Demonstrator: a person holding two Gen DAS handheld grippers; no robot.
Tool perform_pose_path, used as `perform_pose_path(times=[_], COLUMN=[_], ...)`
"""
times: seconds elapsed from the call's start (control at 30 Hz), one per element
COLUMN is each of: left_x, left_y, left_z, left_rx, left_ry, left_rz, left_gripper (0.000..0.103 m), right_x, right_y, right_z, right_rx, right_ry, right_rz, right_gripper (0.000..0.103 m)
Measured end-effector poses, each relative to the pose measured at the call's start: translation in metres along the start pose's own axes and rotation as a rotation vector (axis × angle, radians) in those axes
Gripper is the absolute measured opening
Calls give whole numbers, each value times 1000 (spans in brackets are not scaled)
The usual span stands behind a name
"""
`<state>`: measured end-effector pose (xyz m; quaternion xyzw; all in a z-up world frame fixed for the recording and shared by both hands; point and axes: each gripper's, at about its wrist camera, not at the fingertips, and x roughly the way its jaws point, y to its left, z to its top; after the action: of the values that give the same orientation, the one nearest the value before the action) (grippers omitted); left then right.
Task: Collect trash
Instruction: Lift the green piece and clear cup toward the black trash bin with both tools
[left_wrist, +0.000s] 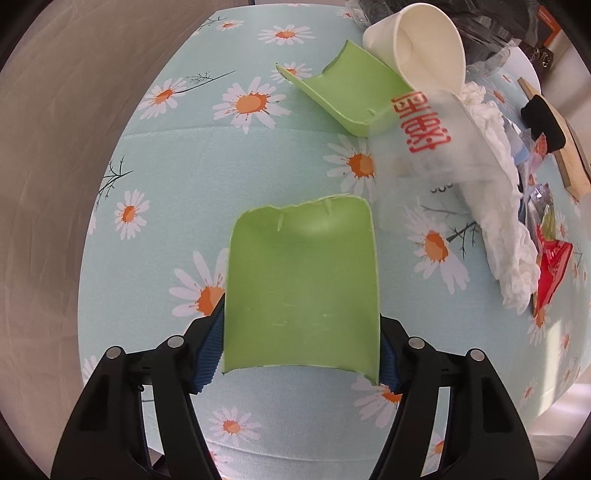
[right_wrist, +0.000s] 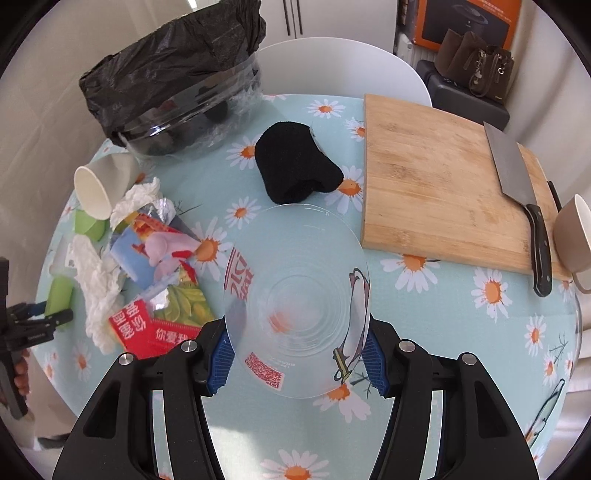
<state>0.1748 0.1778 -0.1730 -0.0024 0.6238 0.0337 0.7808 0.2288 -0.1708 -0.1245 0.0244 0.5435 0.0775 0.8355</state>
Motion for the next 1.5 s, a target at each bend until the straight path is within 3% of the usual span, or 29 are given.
perform_pose_path(times=[0.4, 0.63, 0.67, 0.93, 1.17, 1.5], left_x=[-31, -60, -66, -82, -81, -106], left_y=[-40, -67, -78, -84, -93, -119], left_z=[-79, -113, -104, -121, -116, -87], left_rx=[88, 78, 78, 62, 87, 156], left_ry=[-23, -66, -68, -84, -93, -131], left_rz=[15, 17, 21, 45, 58, 61], left_gripper=[67, 67, 67, 67, 67, 67], right_x=[-41, -63, -65, -83, -96, -99], right_y=[-7, -13, -15, -25, -35, -64], right_z=[-43, -69, -72, -94, -110, -110], right_rx=[-21, -49, -52, -83, -137, -78], right_ry=[-59, -94, -99, -138, -168, -188], right_rz=[66, 86, 91, 143, 137, 136], right_gripper=[55, 55, 55, 55, 55, 55])
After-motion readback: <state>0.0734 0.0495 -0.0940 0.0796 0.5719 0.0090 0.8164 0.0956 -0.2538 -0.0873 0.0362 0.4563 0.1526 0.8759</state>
